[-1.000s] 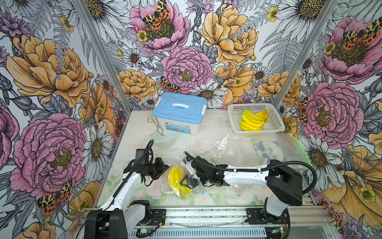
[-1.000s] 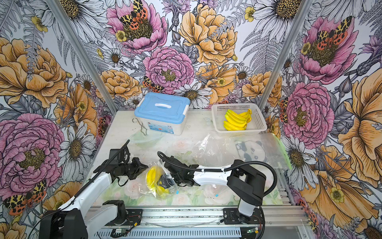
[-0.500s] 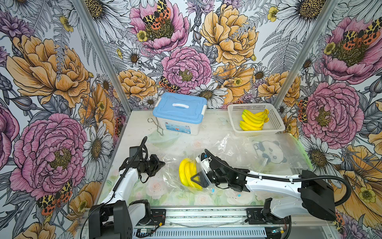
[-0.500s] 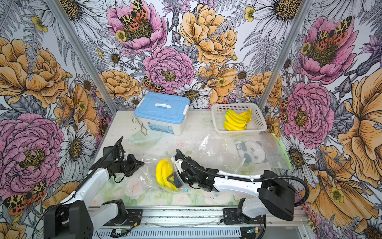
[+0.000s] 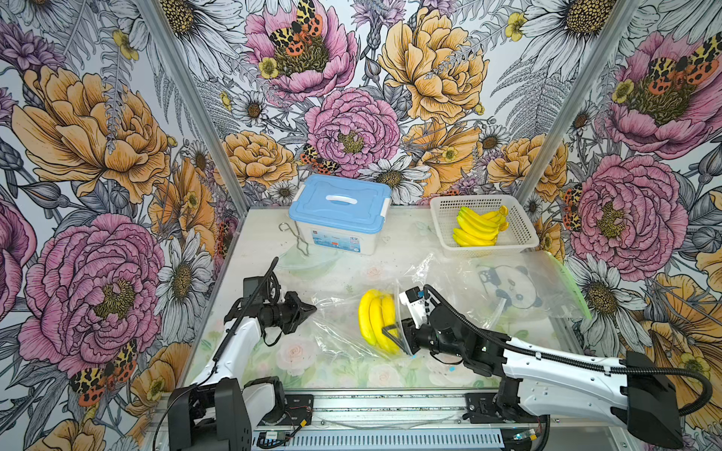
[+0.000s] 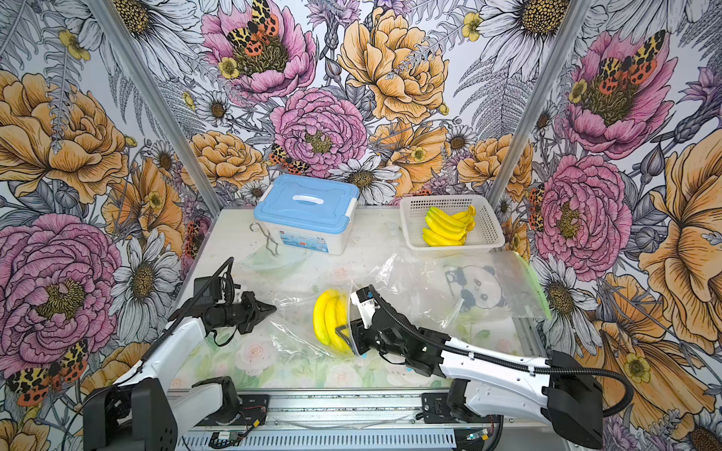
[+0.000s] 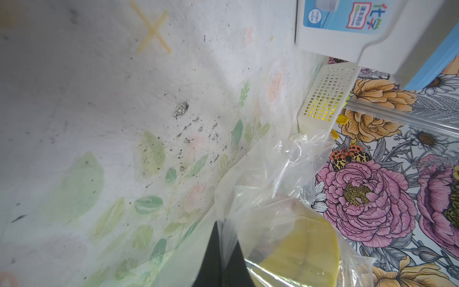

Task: Open the zip-top bag and take out the banana
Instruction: Pick up the banana from the zipper food storage bag.

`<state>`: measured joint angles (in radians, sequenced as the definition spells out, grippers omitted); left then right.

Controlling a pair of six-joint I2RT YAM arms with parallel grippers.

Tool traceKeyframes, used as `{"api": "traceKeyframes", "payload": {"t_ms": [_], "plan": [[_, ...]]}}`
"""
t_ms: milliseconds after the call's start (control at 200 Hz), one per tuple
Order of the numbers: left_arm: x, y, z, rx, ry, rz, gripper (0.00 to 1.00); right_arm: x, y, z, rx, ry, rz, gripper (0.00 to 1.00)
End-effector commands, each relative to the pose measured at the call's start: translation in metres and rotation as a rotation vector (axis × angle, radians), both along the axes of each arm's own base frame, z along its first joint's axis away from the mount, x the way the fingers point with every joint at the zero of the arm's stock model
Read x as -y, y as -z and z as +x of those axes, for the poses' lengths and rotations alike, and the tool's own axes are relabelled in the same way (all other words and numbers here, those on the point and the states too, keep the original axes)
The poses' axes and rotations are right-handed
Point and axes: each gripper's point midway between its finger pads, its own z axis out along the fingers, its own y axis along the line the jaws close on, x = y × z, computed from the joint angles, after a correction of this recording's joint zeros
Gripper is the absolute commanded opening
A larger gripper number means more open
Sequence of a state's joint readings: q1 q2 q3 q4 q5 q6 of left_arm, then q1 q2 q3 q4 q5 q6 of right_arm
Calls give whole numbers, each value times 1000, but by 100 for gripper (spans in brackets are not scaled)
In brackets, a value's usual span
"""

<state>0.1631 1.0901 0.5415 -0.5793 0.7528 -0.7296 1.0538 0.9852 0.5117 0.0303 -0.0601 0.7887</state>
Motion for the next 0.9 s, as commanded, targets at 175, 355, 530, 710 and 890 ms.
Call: {"api": "traceKeyframes", "payload": {"t_ms": [175, 355, 530, 710, 890], "plan": [[-37, 6, 17, 31, -119, 146, 0, 52, -27, 30, 150, 247, 36, 8], [-36, 7, 16, 22, -124, 134, 0, 58, -23, 32, 147, 281, 26, 7], [-34, 11, 12, 14, -126, 131, 0, 68, -39, 52, 249, 376, -25, 7], [-34, 12, 12, 13, -129, 135, 0, 103, -83, 87, 401, 539, -69, 9], [-33, 13, 12, 9, -131, 128, 0, 141, -111, 127, 402, 612, -44, 10]]}}
